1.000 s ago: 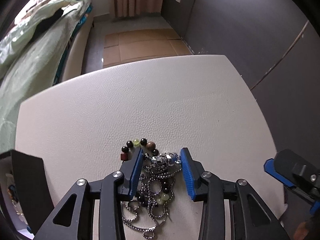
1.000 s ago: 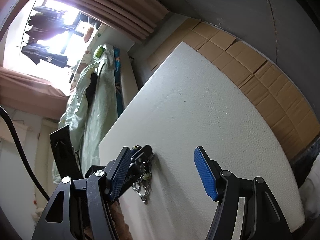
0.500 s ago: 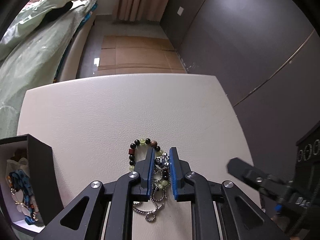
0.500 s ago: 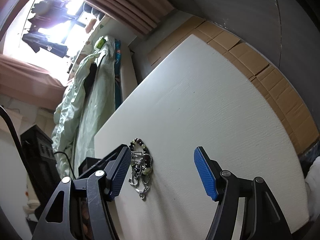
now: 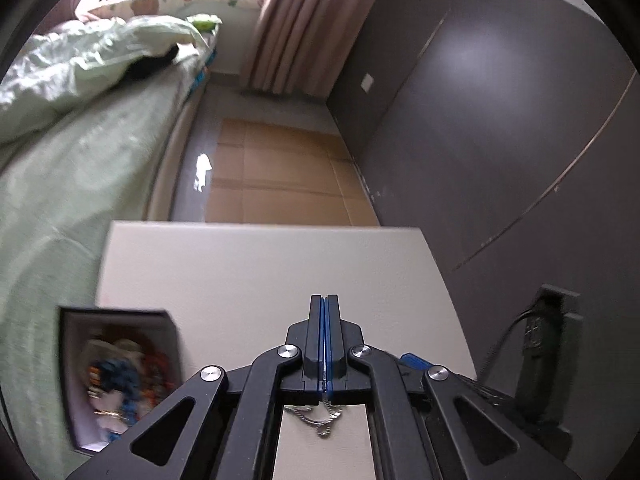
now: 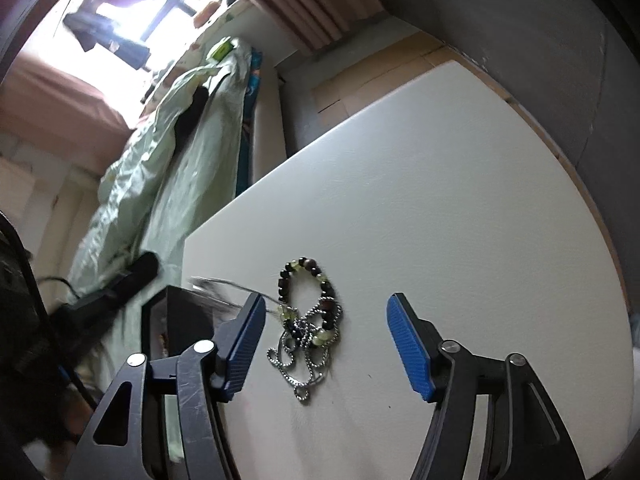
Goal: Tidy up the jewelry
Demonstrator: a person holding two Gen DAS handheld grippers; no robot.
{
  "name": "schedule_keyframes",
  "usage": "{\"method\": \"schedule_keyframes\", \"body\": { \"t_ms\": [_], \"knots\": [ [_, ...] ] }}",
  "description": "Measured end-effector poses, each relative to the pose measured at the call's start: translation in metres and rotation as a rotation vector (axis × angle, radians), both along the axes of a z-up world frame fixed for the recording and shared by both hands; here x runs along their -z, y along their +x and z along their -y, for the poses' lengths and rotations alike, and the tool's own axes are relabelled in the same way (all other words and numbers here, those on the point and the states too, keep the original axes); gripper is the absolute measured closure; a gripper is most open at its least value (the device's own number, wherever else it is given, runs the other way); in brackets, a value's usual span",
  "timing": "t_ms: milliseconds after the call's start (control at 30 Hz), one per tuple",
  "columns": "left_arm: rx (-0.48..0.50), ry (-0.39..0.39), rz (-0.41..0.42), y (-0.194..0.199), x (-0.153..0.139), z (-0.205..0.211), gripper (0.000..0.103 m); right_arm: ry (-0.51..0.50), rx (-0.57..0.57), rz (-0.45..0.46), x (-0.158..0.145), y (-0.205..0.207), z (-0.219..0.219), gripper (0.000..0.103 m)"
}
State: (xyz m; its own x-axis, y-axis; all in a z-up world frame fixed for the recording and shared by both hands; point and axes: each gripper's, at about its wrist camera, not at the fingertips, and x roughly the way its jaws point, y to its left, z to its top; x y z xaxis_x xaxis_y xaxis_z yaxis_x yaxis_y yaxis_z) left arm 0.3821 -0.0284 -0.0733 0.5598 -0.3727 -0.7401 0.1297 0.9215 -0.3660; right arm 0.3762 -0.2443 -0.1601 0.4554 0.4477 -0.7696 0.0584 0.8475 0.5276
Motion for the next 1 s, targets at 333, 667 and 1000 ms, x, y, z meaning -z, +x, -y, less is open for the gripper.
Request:
{"method": "schedule_keyframes", "body": {
  "t_ms": [333,667,1000],
  "knots": [
    [0.007,0.068,-0.039,-0.007,-0.001,-0.01,0.103,-0.072,-0.049,-0.012,0.002,0.004,-0.018,0.059],
    [-0.004,0.102,-0.143,-0.001,0.045,0.004,0.039,0.03,0.099,-0.026,0.003,-0.004,0.03,0.059],
    [-0.055,0.241,-0.246,0.01,0.096,0.026,0.071,0.071,0.109,-0.015,0.001,-0.003,0.038,0.059]
  ]
}}
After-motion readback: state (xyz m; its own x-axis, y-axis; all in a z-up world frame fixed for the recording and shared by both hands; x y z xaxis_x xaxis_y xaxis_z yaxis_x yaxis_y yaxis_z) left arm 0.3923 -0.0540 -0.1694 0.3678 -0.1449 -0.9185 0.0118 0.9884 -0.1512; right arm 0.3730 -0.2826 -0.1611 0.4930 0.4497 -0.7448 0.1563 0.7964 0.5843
